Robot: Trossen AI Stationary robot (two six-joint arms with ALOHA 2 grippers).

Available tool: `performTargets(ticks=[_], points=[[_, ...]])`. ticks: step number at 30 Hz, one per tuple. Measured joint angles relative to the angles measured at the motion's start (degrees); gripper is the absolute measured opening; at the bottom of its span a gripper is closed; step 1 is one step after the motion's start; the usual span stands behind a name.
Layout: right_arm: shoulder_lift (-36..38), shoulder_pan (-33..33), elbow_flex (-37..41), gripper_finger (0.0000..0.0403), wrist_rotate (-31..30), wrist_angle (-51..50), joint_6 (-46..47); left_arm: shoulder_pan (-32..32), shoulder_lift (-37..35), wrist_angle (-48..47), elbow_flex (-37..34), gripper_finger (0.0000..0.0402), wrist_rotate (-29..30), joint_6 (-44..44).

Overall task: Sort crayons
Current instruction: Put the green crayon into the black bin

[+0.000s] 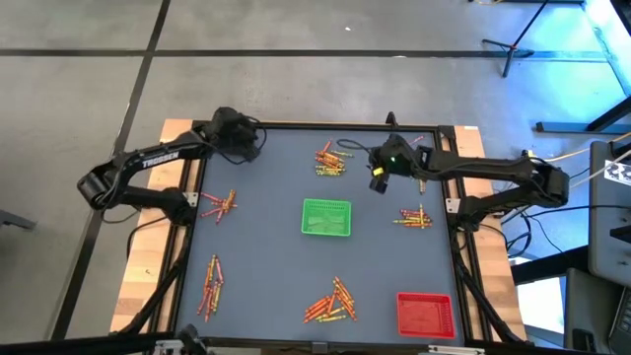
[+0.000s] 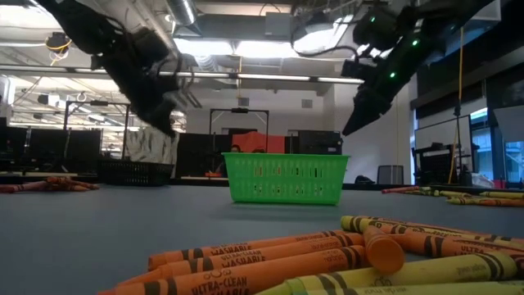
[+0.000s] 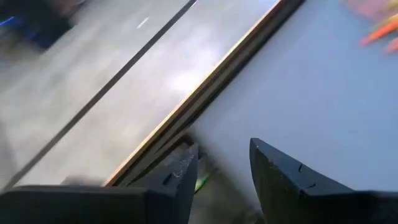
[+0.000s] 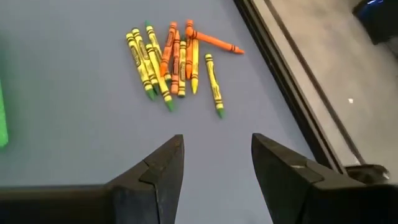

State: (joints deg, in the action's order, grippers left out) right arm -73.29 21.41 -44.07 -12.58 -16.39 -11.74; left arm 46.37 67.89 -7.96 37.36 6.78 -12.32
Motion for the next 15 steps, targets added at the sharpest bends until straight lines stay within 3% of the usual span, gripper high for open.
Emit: performTargets(ticks=[7, 12, 15], points=[[-7.6, 7.4, 0.0, 0.0186, 7.2, 9.5, -4.2, -4.8, 0.7, 12.2, 0.0, 0.0128, -14.7, 1.2], [-13.5, 10.4, -2.4, 0.0186, 11.1, 12.5, -4.6, -9.5, 3.2, 22.7, 0.0, 0.0128, -19.9, 1.6], [-17.2, 11.4, -5.0, 0.0186, 12.5, 12.1, -4.8, -12.2, 5.4, 27.4, 0.0, 0.0128, -20.0, 1.4]])
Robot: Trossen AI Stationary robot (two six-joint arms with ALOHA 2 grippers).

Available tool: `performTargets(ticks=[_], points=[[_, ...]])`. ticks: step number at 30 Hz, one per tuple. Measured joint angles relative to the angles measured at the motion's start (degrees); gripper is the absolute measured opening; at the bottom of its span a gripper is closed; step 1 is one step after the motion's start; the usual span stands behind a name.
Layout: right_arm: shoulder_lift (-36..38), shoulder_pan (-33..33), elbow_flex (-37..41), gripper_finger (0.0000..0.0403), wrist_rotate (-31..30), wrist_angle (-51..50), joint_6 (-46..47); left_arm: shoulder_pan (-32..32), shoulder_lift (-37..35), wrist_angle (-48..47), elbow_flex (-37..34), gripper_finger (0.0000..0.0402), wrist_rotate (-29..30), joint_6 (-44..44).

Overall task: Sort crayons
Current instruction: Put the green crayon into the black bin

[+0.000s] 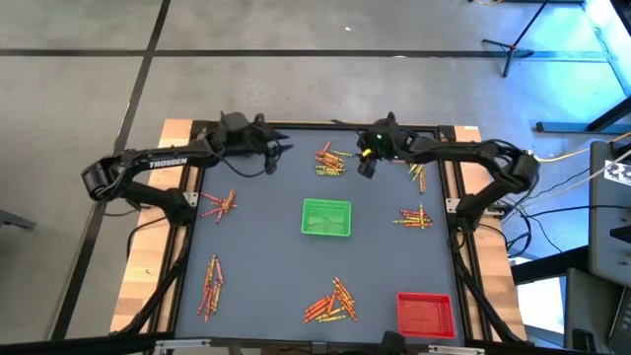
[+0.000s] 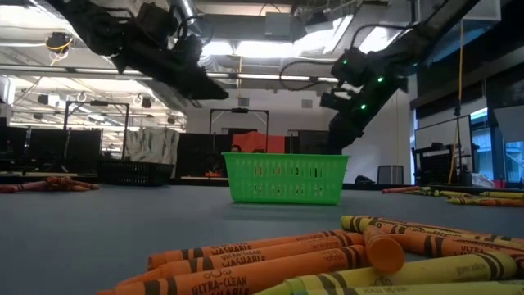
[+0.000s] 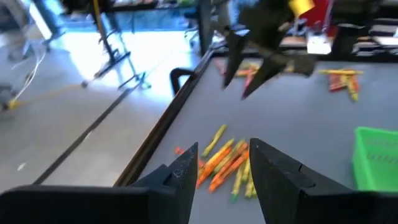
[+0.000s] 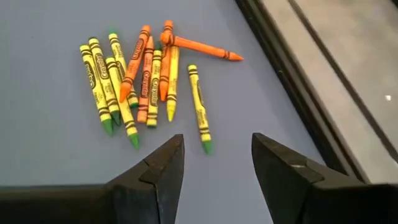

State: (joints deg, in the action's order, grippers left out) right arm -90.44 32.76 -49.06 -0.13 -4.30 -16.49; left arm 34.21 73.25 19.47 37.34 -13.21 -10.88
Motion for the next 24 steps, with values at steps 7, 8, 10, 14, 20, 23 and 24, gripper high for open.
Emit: performTargets(ticks=[7, 8, 10, 14, 20, 23, 24], points=[[-6.8, 1.6, -4.7, 0.0186, 2.3, -1.7, -0.9, -3.9, 3.3, 4.8, 0.0, 0.0128, 0.2, 0.2], [-7.5, 1.5, -5.4, 0.0186, 2.3, -2.1, -0.9, -4.2, 3.4, 4.7, 0.0, 0.0128, 0.2, 0.2], [-8.2, 1.6, -6.5, 0.0186, 2.3, -4.1, -1.1, -4.7, 3.4, 4.6, 0.0, 0.0128, 0.7, -0.1], [-7.2, 1.8, -8.8, 0.0186, 2.2, -11.3, -2.2, -5.1, 3.4, 4.6, 0.0, 0.0128, 2.5, -0.2], [-2.7, 2.0, -10.4, 0.0186, -1.8, -22.5, -3.1, -5.0, 3.4, 3.7, 0.0, 0.0128, 7.1, -0.2], [-1.6, 2.2, -10.4, 0.0186, -1.2, -23.2, -3.4, -5.0, 3.4, 3.7, 0.0, 0.0128, 7.3, -0.8], [-1.7, 2.2, -10.4, 0.0186, -0.3, -22.4, -3.3, -5.0, 3.4, 3.7, 0.0, 0.0128, 7.3, -1.3]])
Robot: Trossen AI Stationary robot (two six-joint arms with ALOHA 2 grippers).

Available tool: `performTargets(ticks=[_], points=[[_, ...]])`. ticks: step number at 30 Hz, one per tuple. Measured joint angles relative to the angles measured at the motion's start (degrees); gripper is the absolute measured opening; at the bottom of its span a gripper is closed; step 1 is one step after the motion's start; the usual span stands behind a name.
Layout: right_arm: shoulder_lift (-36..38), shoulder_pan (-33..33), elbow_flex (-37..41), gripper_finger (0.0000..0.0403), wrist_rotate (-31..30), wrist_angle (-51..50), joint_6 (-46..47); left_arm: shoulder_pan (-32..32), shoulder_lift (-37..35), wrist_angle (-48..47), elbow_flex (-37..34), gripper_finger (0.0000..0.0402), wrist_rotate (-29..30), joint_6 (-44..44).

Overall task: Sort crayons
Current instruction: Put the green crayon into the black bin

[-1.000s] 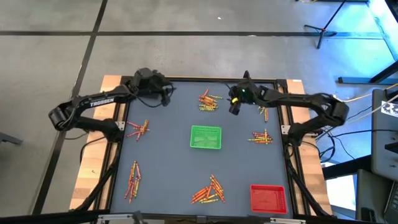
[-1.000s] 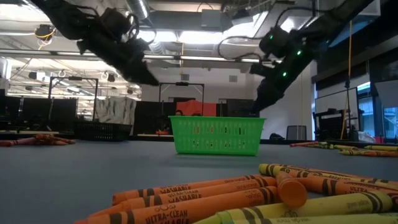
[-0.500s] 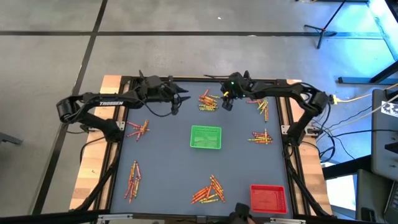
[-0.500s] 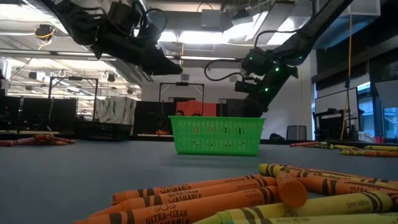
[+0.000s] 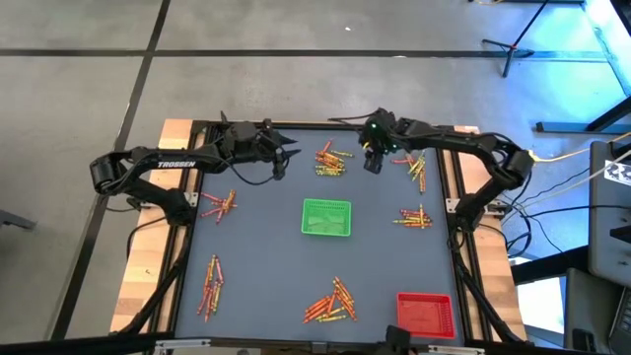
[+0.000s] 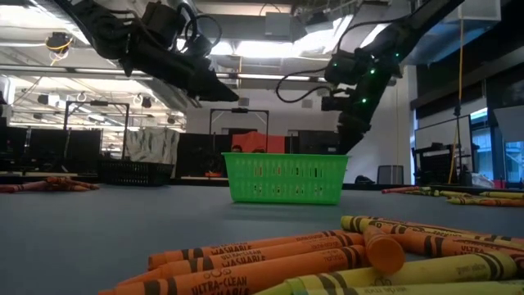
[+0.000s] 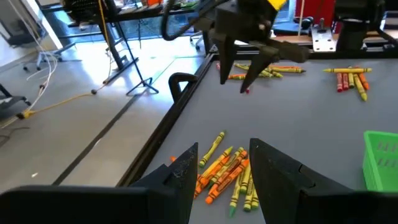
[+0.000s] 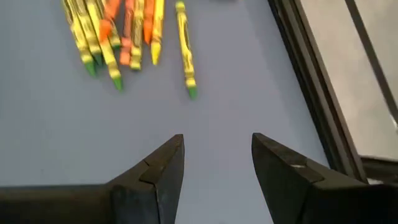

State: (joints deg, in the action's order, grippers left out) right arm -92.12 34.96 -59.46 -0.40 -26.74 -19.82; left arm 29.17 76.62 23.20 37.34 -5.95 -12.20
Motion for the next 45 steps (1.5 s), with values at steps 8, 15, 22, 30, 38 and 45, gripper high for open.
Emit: performTargets(ticks=[8, 15, 22, 30, 38, 45], points=[[-6.9, 0.1, 0.4, 0.0186, 1.5, 13.7, -0.5, 0.0, 0.0, 0.0, 0.0, 0.0128, 0.0, -0.2], [-12.8, 0.3, -1.1, 0.0186, 3.9, 14.7, -1.7, -0.3, 0.0, 0.0, 0.0, 0.0128, 0.1, -0.2], [-11.6, 0.3, -5.3, 0.0186, 4.0, 3.5, -2.2, -0.4, 0.0, 0.0, 0.0, 0.0127, 0.5, -0.3], [-3.5, 0.4, -6.0, 0.0186, -2.8, -17.0, 2.1, -0.4, 0.0, -0.2, 0.0, 0.0127, 0.6, -0.3], [-0.8, 0.4, -3.5, 0.0186, -10.6, -32.7, 5.0, -0.4, 0.0, -0.1, 0.0, 0.0127, 0.6, -0.2], [-0.9, 0.3, 3.6, 0.0186, -13.5, -35.3, -8.5, -0.5, 0.0, 0.0, 0.0, 0.0127, 0.6, -0.2]])
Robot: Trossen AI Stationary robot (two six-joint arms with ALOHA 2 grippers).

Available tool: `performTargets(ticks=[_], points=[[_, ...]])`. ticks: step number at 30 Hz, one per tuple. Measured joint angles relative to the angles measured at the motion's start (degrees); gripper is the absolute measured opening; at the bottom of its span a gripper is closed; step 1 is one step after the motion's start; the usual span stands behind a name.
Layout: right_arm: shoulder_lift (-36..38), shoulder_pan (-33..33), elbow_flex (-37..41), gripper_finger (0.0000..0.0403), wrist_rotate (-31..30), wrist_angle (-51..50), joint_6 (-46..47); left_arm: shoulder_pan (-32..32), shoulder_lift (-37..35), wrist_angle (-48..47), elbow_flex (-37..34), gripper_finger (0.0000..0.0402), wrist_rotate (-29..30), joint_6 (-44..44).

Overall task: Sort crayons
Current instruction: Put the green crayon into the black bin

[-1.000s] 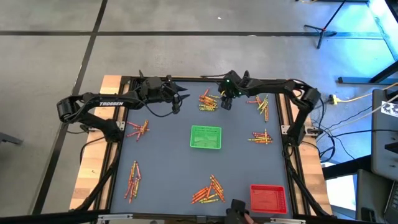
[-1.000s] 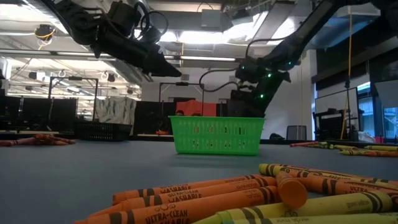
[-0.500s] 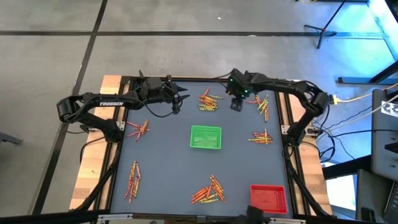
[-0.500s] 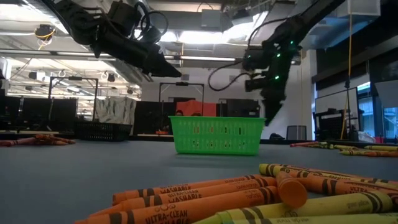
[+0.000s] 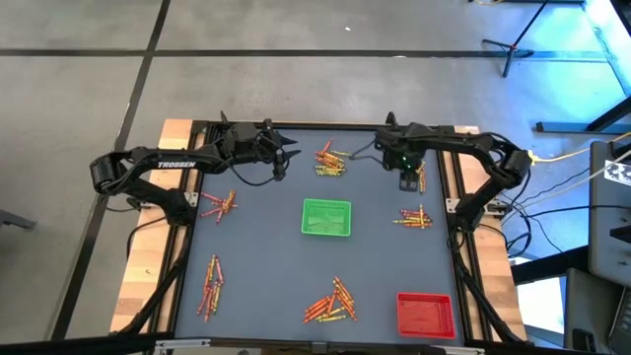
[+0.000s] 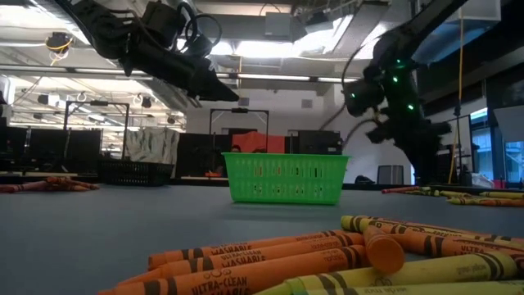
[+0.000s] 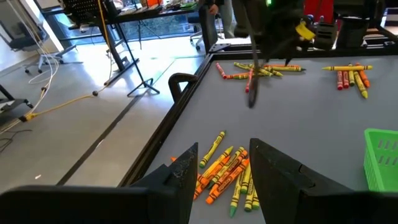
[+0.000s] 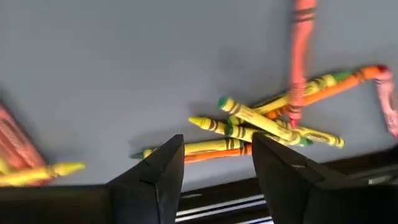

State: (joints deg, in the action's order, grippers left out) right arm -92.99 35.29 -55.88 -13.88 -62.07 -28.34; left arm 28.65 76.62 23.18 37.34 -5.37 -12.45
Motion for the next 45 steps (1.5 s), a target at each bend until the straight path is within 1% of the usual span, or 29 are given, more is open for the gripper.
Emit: performTargets(ticks=[4, 7, 12, 17, 20, 26, 36, 38, 42, 45], points=[[0.0, 0.0, 4.3, 0.0186, -2.6, 4.2, -6.9, 0.0, 0.0, 0.0, 0.0, 0.0127, 0.0, 0.0], [0.0, 0.0, 6.0, 0.0186, -5.3, 8.0, -9.3, 0.0, 0.0, 0.0, 0.0, 0.0127, 0.0, -0.1], [0.0, 0.0, 6.5, 0.0186, -5.4, 11.1, -10.7, 0.0, 0.0, 0.0, 0.0, 0.0127, 0.0, -0.1], [0.0, 0.0, 6.5, 0.0181, -5.0, 12.1, -12.0, 0.0, 0.0, 0.0, 0.0, 0.0127, 0.0, -0.1], [-0.2, 0.0, 6.5, 0.0159, -5.0, 13.3, -12.6, 0.0, 0.0, 0.0, 0.0, 0.0127, 0.0, -0.1], [-2.1, 0.4, 7.0, 0.0094, -5.2, 13.1, -14.6, 0.0, 0.0, 0.0, 0.0, 0.0127, 0.0, -0.1], [-2.5, 0.4, 7.2, 0.0015, -7.9, 14.4, -17.0, 0.0, 0.0, 0.0, 0.0, 0.0127, 0.0, -0.1], [-2.5, 0.4, 7.2, 0.0008, -8.6, 14.3, -17.2, 0.0, 0.0, 0.0, 0.0, 0.0127, 0.0, -0.1], [-2.4, 0.4, 7.0, 0.0015, -9.5, 13.8, -17.1, 0.0, 0.0, 0.0, 0.0, 0.0127, 0.0, -0.1], [-2.4, 0.3, 4.8, 0.0008, -9.6, 11.6, -16.0, 0.0, 0.0, 0.0, 0.0, 0.0127, 0.0, -0.1]])
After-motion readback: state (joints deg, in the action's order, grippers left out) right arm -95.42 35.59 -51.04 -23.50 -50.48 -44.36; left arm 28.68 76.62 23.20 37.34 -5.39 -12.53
